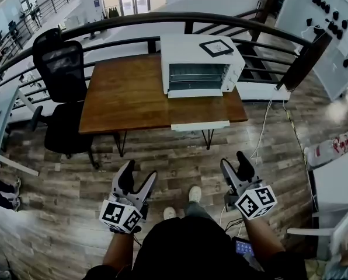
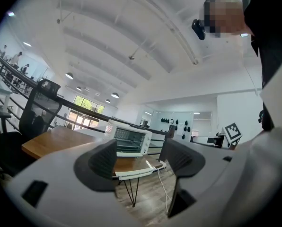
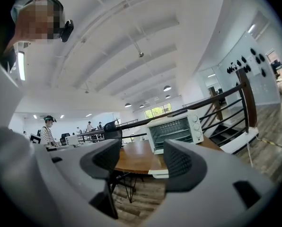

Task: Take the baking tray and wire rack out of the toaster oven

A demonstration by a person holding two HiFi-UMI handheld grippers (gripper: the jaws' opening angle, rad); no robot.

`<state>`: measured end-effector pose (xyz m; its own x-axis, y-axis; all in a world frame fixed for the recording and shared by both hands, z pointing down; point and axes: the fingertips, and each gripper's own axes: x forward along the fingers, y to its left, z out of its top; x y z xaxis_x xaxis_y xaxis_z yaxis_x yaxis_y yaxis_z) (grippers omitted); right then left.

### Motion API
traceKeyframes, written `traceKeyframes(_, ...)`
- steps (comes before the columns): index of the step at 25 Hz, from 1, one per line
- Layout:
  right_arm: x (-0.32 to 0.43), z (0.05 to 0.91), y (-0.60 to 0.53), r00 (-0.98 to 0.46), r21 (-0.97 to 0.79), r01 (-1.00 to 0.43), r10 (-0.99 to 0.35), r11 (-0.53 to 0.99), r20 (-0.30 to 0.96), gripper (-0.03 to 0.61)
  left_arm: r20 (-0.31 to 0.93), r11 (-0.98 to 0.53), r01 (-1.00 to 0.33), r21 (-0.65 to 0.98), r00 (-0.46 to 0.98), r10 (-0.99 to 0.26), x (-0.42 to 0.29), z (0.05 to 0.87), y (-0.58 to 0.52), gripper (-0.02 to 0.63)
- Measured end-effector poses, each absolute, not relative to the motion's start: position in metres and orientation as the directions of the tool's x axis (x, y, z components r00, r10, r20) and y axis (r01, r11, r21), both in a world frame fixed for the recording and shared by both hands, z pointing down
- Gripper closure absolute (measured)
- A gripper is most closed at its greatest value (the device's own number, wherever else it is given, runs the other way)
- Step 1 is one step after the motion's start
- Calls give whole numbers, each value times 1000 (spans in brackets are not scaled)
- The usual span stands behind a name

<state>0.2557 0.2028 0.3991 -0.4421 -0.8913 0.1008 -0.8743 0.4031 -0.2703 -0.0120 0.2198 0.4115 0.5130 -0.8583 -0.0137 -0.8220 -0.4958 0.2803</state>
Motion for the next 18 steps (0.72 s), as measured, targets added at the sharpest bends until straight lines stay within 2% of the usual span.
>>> traceKeyframes(9,243,402,145,-482,-237,-860,-872,453,81,296,4,-490,-840,232,505,-863,-16,404,173,281)
traceKeyframes(18,260,413,52,-520,-310,-822,-852,479,63,316,28,-453,-858,241,473,-881,10,408,106,285)
